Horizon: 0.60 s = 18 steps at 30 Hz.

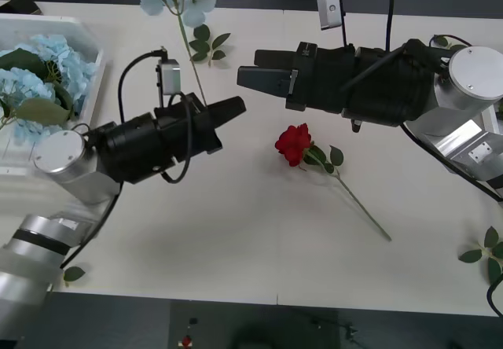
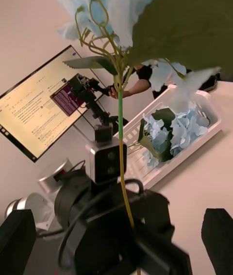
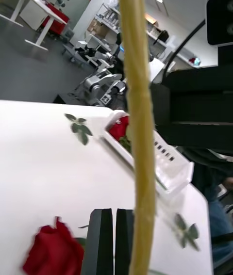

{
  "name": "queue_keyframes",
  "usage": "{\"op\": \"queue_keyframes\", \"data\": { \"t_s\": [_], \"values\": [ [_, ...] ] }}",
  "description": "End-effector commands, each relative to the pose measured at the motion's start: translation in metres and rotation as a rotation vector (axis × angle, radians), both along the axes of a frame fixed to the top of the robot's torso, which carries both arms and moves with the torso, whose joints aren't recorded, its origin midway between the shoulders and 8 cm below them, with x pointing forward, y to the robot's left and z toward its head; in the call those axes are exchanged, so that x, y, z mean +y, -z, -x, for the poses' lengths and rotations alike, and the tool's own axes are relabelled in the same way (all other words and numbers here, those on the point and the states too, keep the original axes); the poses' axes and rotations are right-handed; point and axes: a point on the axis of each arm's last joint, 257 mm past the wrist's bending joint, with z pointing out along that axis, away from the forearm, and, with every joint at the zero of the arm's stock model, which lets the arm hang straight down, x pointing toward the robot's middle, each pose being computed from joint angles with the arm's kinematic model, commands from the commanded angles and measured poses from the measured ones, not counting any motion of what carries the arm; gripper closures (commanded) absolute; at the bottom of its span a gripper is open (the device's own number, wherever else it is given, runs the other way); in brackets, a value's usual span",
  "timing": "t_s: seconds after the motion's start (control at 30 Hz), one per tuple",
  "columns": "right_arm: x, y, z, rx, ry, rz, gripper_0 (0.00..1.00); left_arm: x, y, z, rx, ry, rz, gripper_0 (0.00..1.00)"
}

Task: Put the red flowers into the right box and the blue flowers into the left box

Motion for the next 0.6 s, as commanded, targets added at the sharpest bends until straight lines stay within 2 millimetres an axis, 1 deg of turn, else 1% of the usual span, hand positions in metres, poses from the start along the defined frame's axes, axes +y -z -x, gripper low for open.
{"op": "queue_keyframes", "data": {
  "t_s": [0.03,0.07,0.1,0.13,0.17,0.2,0.27,0.3,0.33,0.37,0.4,0.43,0.47,0.53,0.57,0.6],
  "values": [
    [-0.006,-0.01,0.0,-0.012,0.0,0.026,0.0,0.044,-0.039,-0.018,-0.084,-0.042,-0.053,1.0],
    [-0.011,-0.001,-0.003,-0.014,0.012,0.064,0.0,0.058,-0.043,-0.024,-0.053,-0.059,-0.057,1.0],
    [-0.015,0.006,-0.004,-0.014,0.017,0.087,0.0,0.066,-0.044,-0.028,-0.036,-0.071,-0.058,1.0],
    [-0.025,0.019,-0.007,-0.01,0.031,0.139,0.0,0.088,-0.045,-0.037,0.0,-0.115,-0.07,1.0],
    [-0.031,0.028,-0.009,0.001,0.041,0.171,0.0,0.102,-0.045,-0.044,0.023,-0.148,-0.08,1.0],
    [-0.034,0.034,-0.009,0.012,0.045,0.189,0.0,0.112,-0.043,-0.048,0.038,-0.171,-0.087,1.0],
    [-0.051,0.058,-0.011,0.061,0.065,0.266,0.0,0.154,-0.036,-0.064,0.094,-0.269,-0.127,1.0],
    [-0.055,0.063,-0.011,0.072,0.071,0.285,0.0,0.165,-0.034,-0.067,0.109,-0.294,-0.137,1.0],
    [-0.067,0.078,-0.013,0.093,0.088,0.335,0.0,0.193,-0.028,-0.075,0.143,-0.363,-0.159,1.0],
    [-0.073,0.083,-0.013,0.102,0.096,0.356,0.0,0.204,-0.026,-0.078,0.152,-0.389,-0.169,1.0],
    [-0.083,0.093,-0.014,0.122,0.111,0.389,0.0,0.226,-0.021,-0.083,0.17,-0.445,-0.19,1.0],
    [-0.086,0.096,-0.015,0.128,0.115,0.398,0.0,0.231,-0.02,-0.084,0.174,-0.457,-0.196,1.0],
    [-0.102,0.112,-0.014,0.159,0.134,0.455,0.0,0.26,-0.016,-0.089,0.194,-0.534,-0.218,1.0],
    [-0.12,0.128,-0.013,0.18,0.152,0.526,0.0,0.288,-0.013,-0.092,0.195,-0.607,-0.253,1.0],
    [-0.131,0.136,-0.013,0.193,0.163,0.566,0.0,0.306,-0.011,-0.094,0.196,-0.657,-0.281,1.0],
    [-0.139,0.143,-0.012,0.202,0.17,0.6,0.0,0.32,-0.008,-0.096,0.195,-0.697,-0.304,1.0]
  ]
}}
